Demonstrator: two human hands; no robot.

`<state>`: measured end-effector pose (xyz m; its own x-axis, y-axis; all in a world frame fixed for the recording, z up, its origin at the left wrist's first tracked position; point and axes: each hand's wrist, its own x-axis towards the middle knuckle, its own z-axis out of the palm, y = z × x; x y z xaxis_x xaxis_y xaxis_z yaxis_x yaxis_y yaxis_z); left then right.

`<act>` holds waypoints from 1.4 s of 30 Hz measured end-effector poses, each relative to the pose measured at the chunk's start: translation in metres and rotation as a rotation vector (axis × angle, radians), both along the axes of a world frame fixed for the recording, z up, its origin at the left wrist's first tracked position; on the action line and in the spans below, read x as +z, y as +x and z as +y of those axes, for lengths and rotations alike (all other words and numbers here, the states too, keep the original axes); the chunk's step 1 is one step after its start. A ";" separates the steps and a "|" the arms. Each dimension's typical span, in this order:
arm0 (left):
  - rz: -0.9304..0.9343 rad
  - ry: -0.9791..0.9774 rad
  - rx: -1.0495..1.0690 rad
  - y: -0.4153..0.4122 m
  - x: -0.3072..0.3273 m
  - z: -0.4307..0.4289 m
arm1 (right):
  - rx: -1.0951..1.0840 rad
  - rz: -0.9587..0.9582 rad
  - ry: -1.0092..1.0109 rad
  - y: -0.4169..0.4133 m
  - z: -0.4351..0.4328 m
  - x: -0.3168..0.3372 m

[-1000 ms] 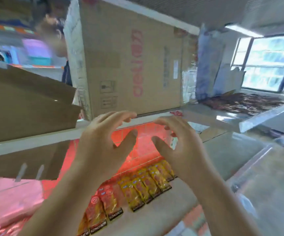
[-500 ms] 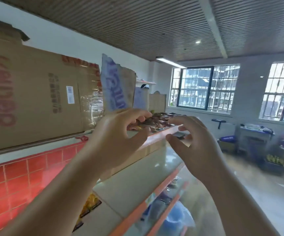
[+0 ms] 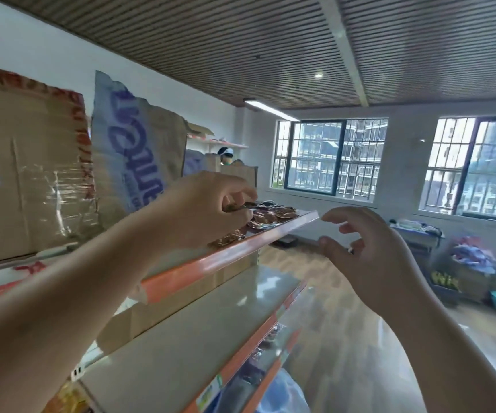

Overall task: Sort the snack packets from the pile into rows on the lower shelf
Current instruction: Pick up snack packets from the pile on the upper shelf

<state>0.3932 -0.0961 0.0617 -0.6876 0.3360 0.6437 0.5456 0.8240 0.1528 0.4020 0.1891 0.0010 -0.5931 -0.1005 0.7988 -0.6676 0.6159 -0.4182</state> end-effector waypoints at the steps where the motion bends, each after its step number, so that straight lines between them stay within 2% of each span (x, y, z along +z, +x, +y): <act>1: -0.010 -0.029 0.000 -0.018 0.001 0.002 | -0.002 -0.008 0.002 -0.018 0.001 0.001; 5: -0.010 -0.153 0.018 -0.086 0.004 0.009 | 0.015 -0.013 0.042 -0.090 -0.004 0.010; 13: -0.084 -0.204 0.053 -0.202 0.012 -0.002 | 0.076 -0.034 0.011 -0.232 -0.021 0.017; 22: -0.136 -0.247 0.155 -0.257 0.022 -0.013 | 0.137 -0.081 0.021 -0.327 -0.017 0.012; 30: -0.192 -0.312 0.328 -0.298 0.027 0.024 | 0.259 -0.106 -0.036 -0.422 0.007 0.011; 34: -0.261 -0.280 0.422 -0.341 0.016 0.062 | 0.301 -0.132 0.030 -0.487 0.030 0.003; 38: -0.379 -0.284 0.554 -0.403 -0.005 0.103 | 0.388 -0.248 0.101 -0.553 0.041 -0.011; 42: -0.525 -0.269 0.737 -0.460 -0.027 0.128 | 0.395 -0.325 0.322 -0.597 0.040 -0.018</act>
